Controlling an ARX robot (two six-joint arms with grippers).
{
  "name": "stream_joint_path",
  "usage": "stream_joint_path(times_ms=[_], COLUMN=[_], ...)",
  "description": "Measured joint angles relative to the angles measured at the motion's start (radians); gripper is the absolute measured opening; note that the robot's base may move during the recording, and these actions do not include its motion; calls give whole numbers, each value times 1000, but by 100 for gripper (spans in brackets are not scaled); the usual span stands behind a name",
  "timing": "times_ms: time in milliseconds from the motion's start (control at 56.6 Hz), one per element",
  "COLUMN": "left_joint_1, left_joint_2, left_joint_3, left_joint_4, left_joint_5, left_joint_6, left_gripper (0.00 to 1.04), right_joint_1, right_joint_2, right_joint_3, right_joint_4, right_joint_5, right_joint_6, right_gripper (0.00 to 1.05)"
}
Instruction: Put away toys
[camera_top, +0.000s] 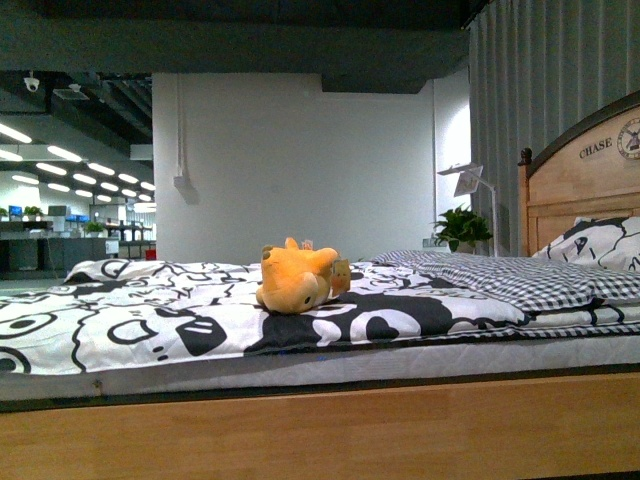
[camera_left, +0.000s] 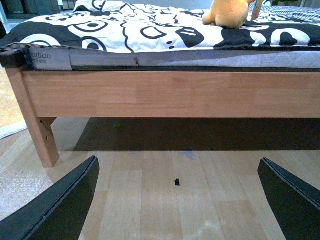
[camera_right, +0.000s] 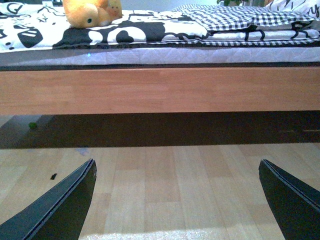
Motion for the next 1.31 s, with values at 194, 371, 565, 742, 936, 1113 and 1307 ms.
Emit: stream_joint_path(times_ms=[194,371,565,742,936,1113,1307], left_joint_1=[0,0,0,0,0,0,0], left_joint_2=[0,0,0,0,0,0,0], left_joint_3=[0,0,0,0,0,0,0], left_joint_4=[0,0,0,0,0,0,0], left_joint_5=[0,0,0,0,0,0,0], left_joint_6=[0,0,0,0,0,0,0], left_gripper=[98,98,98,98,98,98,98], right_joint_1=[0,0,0,0,0,0,0], right_joint_2=[0,0,0,0,0,0,0], right_joint_3=[0,0,0,0,0,0,0], right_joint_4=[0,0,0,0,0,0,0], right_joint_5=[0,0,0,0,0,0,0], right_joint_6=[0,0,0,0,0,0,0], right_gripper=[98,98,98,98,98,98,98])
